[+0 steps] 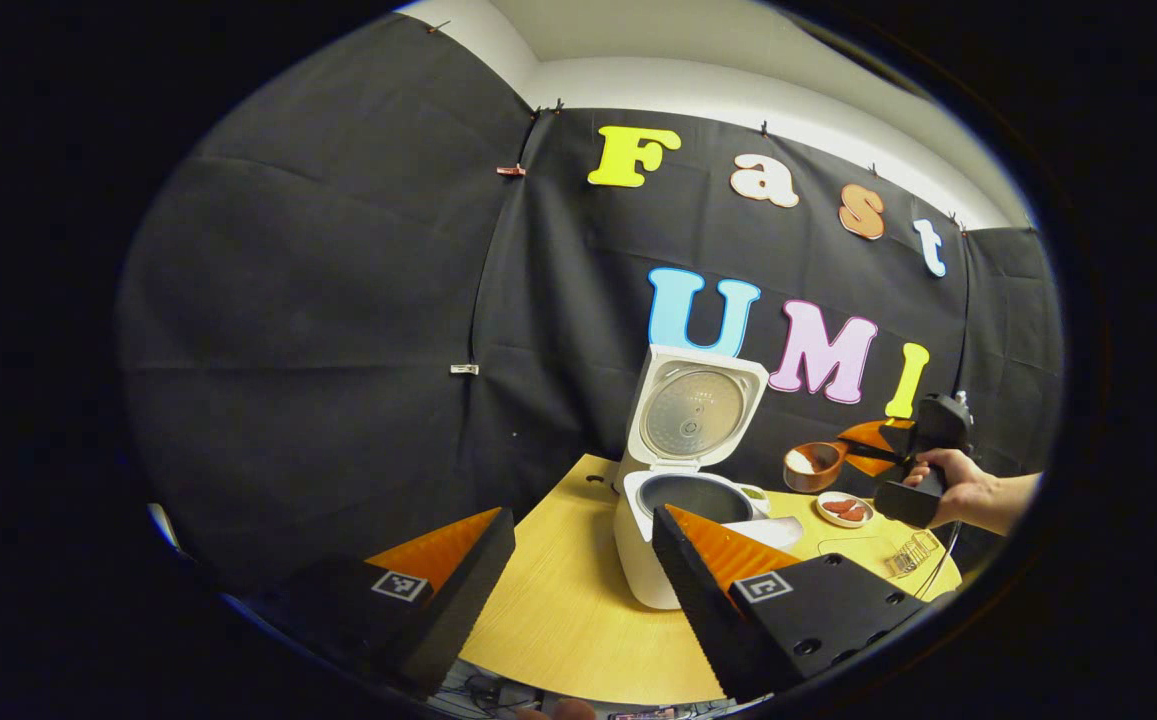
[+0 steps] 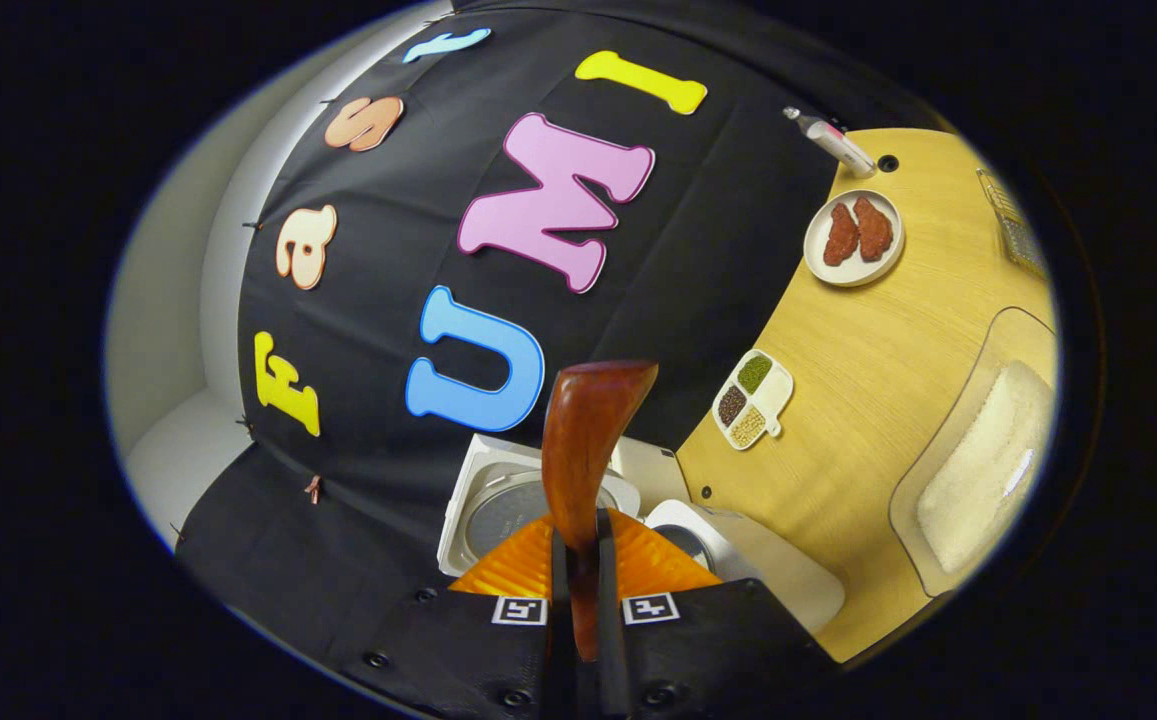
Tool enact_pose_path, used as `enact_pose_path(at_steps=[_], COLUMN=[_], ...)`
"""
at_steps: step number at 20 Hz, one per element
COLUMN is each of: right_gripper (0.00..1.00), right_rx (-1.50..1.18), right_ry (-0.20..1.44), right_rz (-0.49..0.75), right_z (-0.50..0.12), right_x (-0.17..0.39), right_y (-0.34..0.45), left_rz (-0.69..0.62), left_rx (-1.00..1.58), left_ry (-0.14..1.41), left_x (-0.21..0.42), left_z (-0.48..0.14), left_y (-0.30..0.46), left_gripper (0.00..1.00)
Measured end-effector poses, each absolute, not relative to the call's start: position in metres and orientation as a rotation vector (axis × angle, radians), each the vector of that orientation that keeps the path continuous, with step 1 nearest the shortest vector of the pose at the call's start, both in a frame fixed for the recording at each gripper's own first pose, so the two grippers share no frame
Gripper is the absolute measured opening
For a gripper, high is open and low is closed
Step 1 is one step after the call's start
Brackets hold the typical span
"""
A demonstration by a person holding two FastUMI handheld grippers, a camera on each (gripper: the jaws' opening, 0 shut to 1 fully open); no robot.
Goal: Close the left gripper, press the button to open the rice cooker; take a wooden spoon from the chopstick holder with the right hand, scoop a spoonful of rice and pour it into the rice cooker, then put the wooden spoon back into the chopstick holder.
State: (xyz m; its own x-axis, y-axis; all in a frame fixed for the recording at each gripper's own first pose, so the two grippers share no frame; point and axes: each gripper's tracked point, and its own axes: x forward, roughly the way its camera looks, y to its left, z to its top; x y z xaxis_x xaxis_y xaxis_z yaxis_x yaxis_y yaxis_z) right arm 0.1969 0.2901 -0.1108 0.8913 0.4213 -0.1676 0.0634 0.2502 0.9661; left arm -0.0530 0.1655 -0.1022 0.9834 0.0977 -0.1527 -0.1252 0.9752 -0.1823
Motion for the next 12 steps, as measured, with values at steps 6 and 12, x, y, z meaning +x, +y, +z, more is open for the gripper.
enact_pose_path(at_steps=[6,12], right_gripper=[0.12,0.13], right_rx=[1.113,0.896], right_ry=[0.446,0.449], right_rz=[0.270,0.267], right_z=[-0.116,-0.124], right_x=[0.225,0.249], right_y=[0.347,0.379], left_rz=[0.132,0.140], left_rx=[-0.201,-0.204], left_ry=[0.160,0.178], left_x=[-0.054,-0.056], left_z=[-0.109,-0.118], left_y=[0.180,0.190], left_gripper=[0.97,0.95])
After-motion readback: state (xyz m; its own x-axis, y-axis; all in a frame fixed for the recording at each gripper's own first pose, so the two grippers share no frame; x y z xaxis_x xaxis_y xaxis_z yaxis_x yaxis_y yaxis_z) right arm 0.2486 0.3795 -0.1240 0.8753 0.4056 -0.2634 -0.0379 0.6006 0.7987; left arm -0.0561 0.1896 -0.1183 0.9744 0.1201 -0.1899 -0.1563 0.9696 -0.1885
